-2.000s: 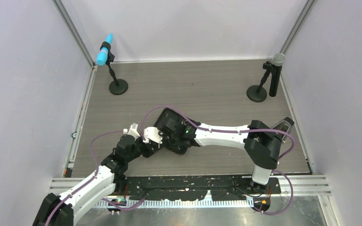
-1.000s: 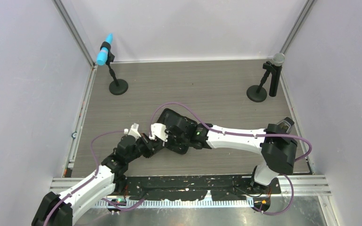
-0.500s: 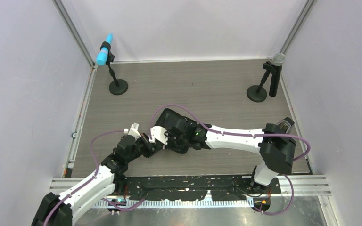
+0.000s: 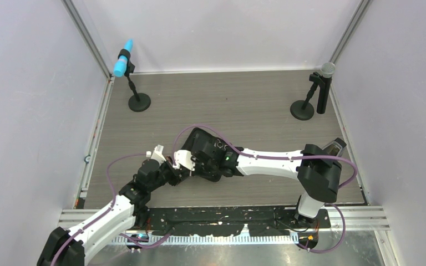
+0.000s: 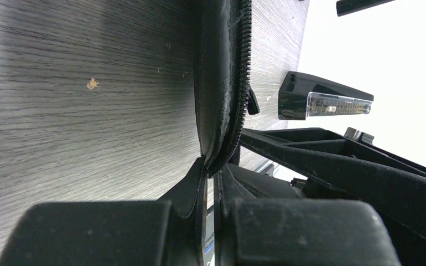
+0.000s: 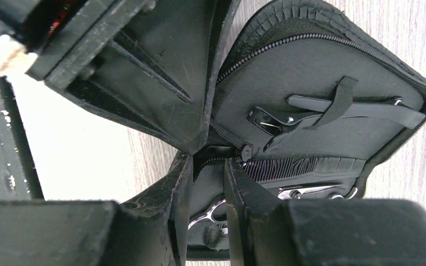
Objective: Sort the hair-cutting tools
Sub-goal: Place the comb in the hairdressing tool bag.
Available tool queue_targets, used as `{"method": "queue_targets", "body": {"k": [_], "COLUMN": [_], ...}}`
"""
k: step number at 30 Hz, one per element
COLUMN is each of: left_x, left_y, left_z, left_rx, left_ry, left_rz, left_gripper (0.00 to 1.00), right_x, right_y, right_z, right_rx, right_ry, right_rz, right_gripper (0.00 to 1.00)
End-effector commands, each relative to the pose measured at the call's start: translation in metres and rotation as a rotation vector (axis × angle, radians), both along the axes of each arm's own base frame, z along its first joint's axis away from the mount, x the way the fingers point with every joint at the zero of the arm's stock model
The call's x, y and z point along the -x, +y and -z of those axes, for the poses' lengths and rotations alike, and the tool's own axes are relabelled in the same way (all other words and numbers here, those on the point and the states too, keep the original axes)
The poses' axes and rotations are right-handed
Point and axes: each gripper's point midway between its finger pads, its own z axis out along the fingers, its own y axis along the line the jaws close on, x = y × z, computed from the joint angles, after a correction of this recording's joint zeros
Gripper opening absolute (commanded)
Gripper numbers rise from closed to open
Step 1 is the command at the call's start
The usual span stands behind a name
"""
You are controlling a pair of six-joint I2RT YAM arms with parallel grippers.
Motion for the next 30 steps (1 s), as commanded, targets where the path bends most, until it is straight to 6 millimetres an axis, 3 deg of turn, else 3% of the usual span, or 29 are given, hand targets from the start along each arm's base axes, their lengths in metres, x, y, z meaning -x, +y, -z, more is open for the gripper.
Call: {"method": "queue_targets", "body": {"k": [1, 7, 11, 17, 24, 30], "left_x": [-0.006, -0.005, -0.005, -0.005, -0.005, -0.005], "left_y": [-0.013, -0.015, -0.015, -0.016, -0.016, -0.018], "left_z": [-0.046, -0.045, -0.046, -0.046, -0.047, -0.048], "left_rx": [0.101, 0.099, 0.100, 0.100, 0.100, 0.104], "left_ry": [-0.110, -0.107, -0.110, -0.108, -0.109, -0.112], "left_rz": [0.034, 0.039, 0.038, 0.039, 0.038, 0.046], "left_gripper": [0.00, 0.00, 0.00, 0.00, 0.00, 0.00], "right_x": [-0.019, -0.022, -0.022, -0.014, 0.009, 0.011], "right_y": [0.011, 0.012, 0.012, 0.013, 0.013, 0.017], "right_z": [-0.015, -0.018, -0.020, -0.018, -0.012, -0.008], "right_rx": [-0.028, -0.031, -0.039, -0.043, -0.053, -0.082], "right_ry": [-0.082, -0.091, -0.088, -0.056, 0.004, 0.012], "right_rz": [0.050, 0.063, 0.069, 0.049, -0.037, -0.036], "right_gripper": [0.29, 0.14, 0.12, 0.19, 0.27, 0.31]}}
